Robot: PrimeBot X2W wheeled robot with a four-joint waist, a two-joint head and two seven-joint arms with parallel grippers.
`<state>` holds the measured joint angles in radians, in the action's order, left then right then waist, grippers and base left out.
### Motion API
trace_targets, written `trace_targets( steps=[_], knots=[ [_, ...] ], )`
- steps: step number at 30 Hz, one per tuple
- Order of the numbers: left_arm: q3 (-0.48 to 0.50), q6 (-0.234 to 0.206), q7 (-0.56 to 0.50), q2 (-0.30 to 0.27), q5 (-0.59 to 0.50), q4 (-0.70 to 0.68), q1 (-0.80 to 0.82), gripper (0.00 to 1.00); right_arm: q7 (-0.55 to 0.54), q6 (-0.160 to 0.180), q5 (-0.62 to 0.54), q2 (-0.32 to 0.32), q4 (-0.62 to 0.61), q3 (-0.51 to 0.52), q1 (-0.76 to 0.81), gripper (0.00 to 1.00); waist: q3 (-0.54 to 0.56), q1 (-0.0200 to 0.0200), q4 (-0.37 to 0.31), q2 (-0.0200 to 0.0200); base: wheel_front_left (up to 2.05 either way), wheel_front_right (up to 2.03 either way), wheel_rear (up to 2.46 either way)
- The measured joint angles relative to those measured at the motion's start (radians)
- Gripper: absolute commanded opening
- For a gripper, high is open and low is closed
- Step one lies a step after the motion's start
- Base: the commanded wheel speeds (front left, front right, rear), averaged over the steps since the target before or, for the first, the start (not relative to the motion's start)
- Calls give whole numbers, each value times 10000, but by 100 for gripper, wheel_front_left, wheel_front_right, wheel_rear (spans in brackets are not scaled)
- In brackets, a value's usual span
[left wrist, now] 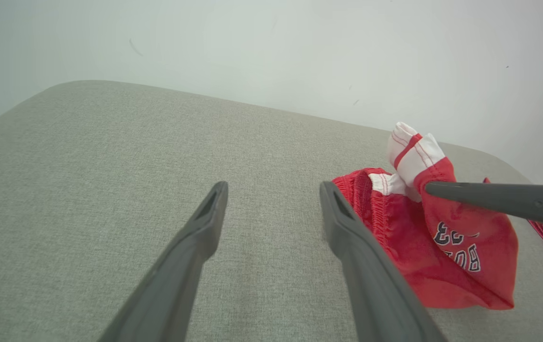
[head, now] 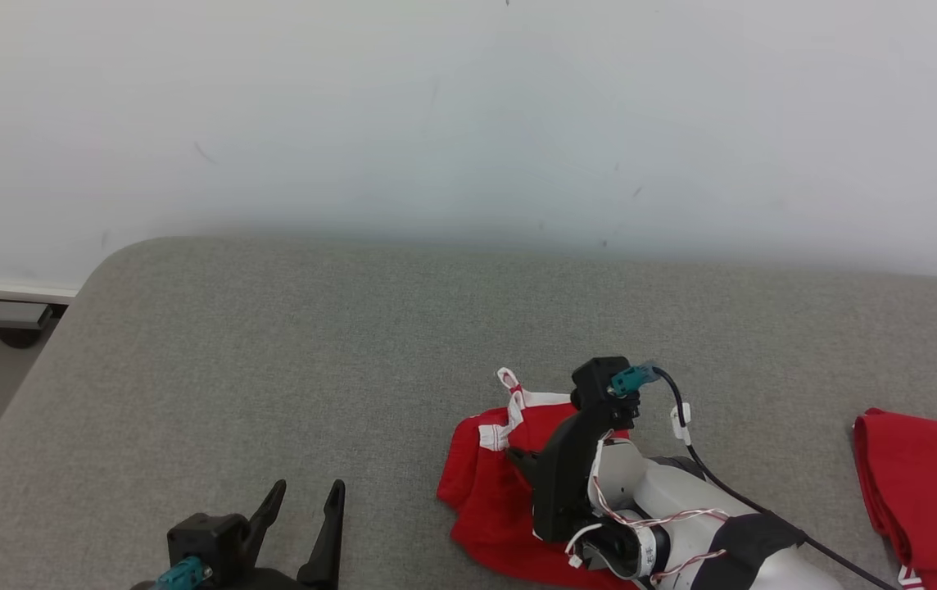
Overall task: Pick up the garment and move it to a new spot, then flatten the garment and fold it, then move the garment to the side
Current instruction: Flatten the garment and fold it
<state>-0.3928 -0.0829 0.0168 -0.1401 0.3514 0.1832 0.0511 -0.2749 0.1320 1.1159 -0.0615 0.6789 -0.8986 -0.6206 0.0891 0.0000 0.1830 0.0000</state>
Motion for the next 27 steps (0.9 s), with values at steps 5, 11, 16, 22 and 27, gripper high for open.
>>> trace_targets(
  steps=[5, 11, 16, 22, 27],
  knots=[
    [-2, -2, 0, -2, 0, 2, 0, 100, 562, 0, 736, -4, 107, -290, -79, 100, -20, 0, 53, 0, 0, 0, 0],
    [-23, 0, 0, 12, 0, 35, 3, 100, 1356, 0, 1916, -8, -201, -662, -415, 100, -18, 1, 122, 0, 0, 0, 0],
    [-35, 40, 0, 19, 0, 115, 5, 100, 2276, 0, 3010, 12, -688, -903, -914, 100, 7, 1, 176, 0, 0, 0, 0],
    [309, -50, 27, -211, 35, 144, -65, 100, 3198, 0, 2541, 35, 943, -1557, -1779, 100, 164, 1, -18, -1, 0, 0, 0],
    [345, -59, 113, -192, 79, 17, -266, 100, 3442, 0, 1760, 25, 2698, -1714, -1851, 100, 265, 1, -343, 0, 0, 0, 0]
  ],
)
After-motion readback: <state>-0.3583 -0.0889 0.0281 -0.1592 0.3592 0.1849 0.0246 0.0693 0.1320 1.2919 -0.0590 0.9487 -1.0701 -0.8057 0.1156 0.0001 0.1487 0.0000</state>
